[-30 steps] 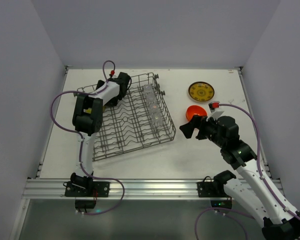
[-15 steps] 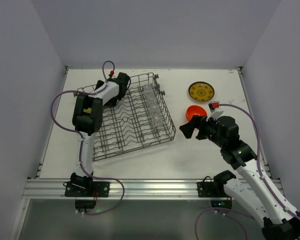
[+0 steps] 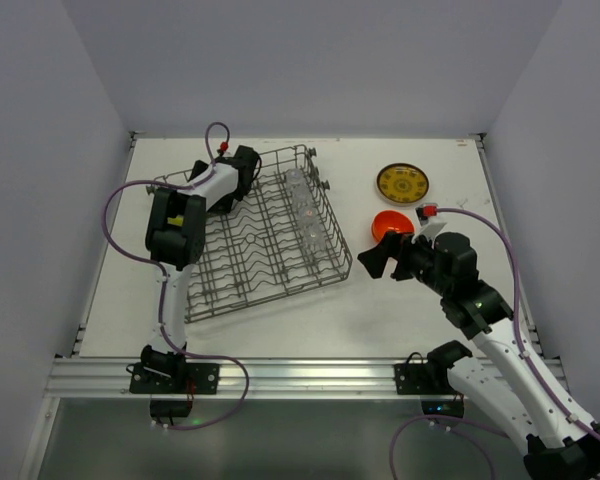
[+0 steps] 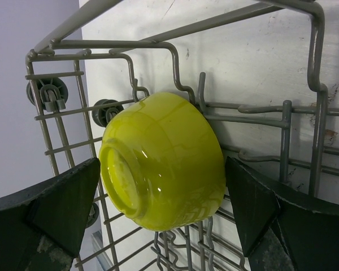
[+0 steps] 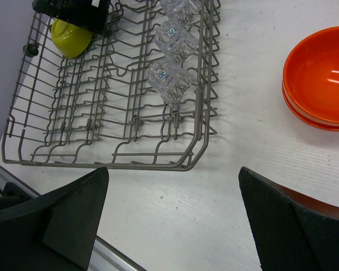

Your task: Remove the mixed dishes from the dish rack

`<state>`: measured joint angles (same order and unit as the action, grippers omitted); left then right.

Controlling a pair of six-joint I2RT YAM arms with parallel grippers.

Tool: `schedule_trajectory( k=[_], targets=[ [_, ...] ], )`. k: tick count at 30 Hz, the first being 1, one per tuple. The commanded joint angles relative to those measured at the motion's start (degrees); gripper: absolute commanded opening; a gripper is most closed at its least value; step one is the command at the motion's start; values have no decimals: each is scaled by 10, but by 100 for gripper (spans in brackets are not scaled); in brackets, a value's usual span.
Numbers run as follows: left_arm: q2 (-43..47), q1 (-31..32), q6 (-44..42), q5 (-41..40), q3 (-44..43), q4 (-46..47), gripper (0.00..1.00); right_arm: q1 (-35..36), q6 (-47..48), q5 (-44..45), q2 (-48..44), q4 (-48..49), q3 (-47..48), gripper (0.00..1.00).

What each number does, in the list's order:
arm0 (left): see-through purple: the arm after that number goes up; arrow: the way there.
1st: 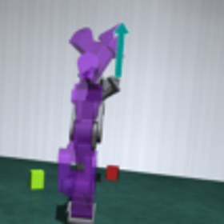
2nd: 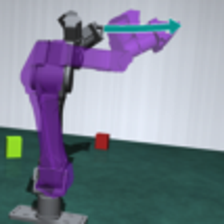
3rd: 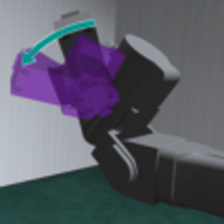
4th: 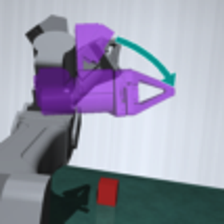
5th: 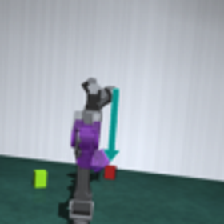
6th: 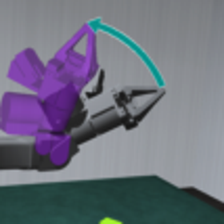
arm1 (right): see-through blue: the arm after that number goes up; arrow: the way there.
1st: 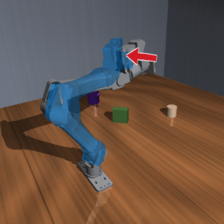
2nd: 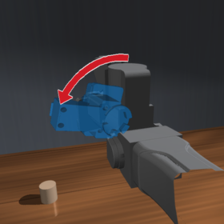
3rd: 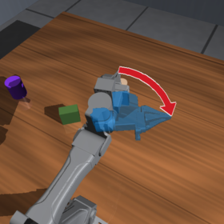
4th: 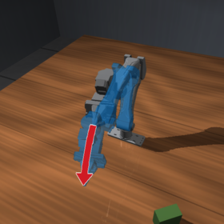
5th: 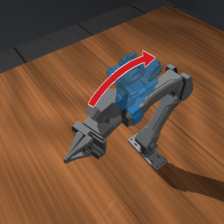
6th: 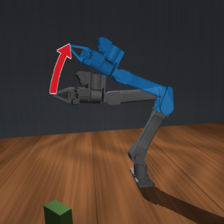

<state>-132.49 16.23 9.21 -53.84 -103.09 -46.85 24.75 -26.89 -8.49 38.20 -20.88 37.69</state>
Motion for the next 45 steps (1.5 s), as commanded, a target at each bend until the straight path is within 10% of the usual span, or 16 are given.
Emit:
schedule_trajectory(
  k=[1,45],
  targets=[
    [-14,-6,-7,-10,-11,-28,96,0,10,-5,-4,27,-3,99],
    [44,-8,-1,-86,7,-42,92,0,10,-6,-7,28,-3,99]
  ],
)
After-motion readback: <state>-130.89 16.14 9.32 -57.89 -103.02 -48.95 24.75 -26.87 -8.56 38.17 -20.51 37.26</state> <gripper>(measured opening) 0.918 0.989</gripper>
